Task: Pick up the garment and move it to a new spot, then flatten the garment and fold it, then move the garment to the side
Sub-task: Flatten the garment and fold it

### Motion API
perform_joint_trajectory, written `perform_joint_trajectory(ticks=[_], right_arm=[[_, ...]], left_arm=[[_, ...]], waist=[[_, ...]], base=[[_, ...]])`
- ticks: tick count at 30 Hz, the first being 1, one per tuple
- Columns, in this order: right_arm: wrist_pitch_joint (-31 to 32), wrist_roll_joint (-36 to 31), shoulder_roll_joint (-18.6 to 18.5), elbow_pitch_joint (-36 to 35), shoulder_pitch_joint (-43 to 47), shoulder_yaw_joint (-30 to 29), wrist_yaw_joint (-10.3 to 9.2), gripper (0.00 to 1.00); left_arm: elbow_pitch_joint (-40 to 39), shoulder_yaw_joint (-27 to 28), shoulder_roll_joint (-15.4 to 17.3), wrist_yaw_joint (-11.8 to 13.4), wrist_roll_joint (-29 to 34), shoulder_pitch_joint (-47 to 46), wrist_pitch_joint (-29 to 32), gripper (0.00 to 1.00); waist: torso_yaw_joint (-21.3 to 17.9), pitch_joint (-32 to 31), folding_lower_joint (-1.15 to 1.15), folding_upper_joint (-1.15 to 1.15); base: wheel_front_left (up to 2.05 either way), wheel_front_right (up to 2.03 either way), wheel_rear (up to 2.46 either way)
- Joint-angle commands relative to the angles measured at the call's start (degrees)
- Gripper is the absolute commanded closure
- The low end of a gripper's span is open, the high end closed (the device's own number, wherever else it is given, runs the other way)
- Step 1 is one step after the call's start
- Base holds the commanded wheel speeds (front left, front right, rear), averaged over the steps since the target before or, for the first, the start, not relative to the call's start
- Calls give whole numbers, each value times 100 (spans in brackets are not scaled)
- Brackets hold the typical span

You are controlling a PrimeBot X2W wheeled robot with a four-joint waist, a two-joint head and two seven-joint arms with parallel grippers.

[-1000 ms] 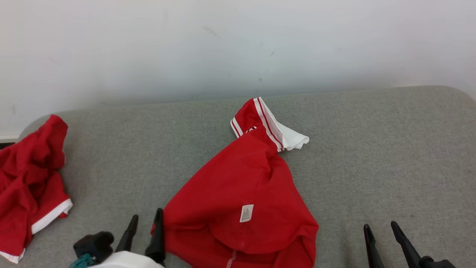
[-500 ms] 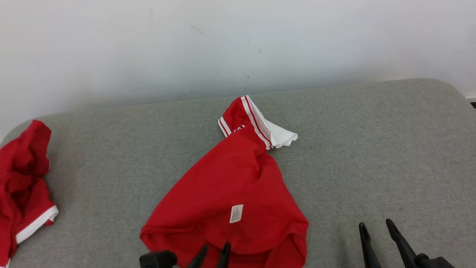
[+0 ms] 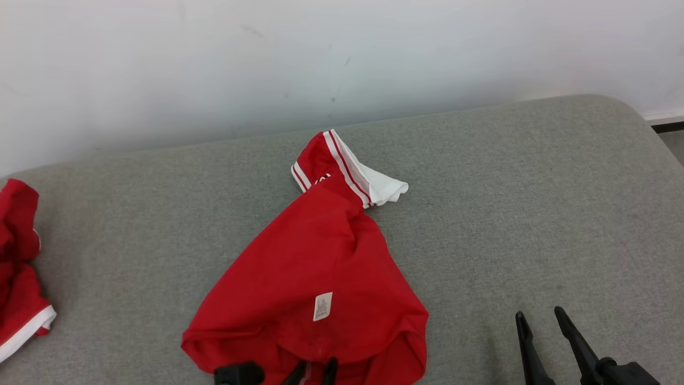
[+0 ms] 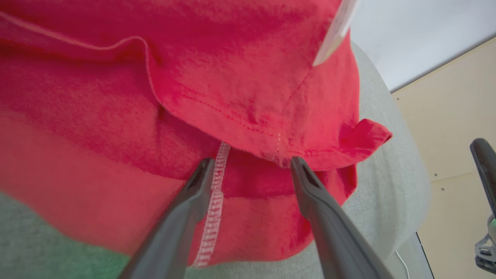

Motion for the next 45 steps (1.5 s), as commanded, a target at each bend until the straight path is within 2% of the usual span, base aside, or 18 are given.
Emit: perform_joint_trajectory(ticks=[1, 12, 13, 14, 15, 20, 26, 31, 38, 39, 42, 45], right_arm=[[7, -21, -17, -16, -41, -16, -15, 0], [7, -22, -44, -23, -96, 11, -15, 0], [7, -20, -44, -21, -100, 6, -15, 0], [7, -19, -44, -20, -97, 0, -15, 0], [7, -17, -45, -20, -89, -8, -15, 0], [7, -23, -47, 1, -61, -35, -15, 0], [7, -25, -39, 20, -19, -34, -15, 0], [7, -8, -34, 33, 29, -28, -15, 0], [7, 30, -6, 28, -42, 15, -15, 0], [7, 30, -6, 28, -42, 15, -15, 0], [6, 73, 5, 36, -90, 26, -15, 0], [6, 100, 15, 44, -139, 56, -15, 0]], left_arm=[[86, 14, -26, -50, -28, -108, -43, 0], [651, 84, -176, -214, -143, -492, -282, 0], [670, 98, -187, -240, -150, -521, -320, 12], [690, 106, -196, -262, -165, -540, -350, 31], [700, 104, -204, -280, -174, -550, -363, 55], [654, 46, -189, -322, -151, -585, -359, 100], [363, -79, -136, -380, -175, -462, -212, 100], [-412, -142, 63, -385, -268, -307, 94, 100], [-1972, 128, 740, -210, -383, -536, 869, 100], [-1972, 128, 740, -210, -383, -536, 869, 100], [-2344, 427, 1074, -138, -511, -849, 1191, 100], [-2386, 664, 1323, -87, -491, -1323, 1492, 100]], waist=[[-39, 30, 0, 0], [-138, 119, 0, 0], [-142, 124, 0, 0], [-144, 126, 0, 0], [-143, 126, 0, 0], [-113, 114, 0, 0], [-56, 49, 0, 0], [-25, -33, 0, 0], [-75, -43, 0, 0], [-75, -43, 0, 0], [-139, -15, 0, 0], [-232, 33, 0, 0]], base=[[0, 0, 0], [0, 0, 0], [0, 0, 0], [0, 0, 0], [0, 0, 0], [0, 0, 0], [0, 0, 0], [0, 0, 0], [0, 0, 0], [0, 0, 0], [0, 0, 0], [0, 0, 0]])
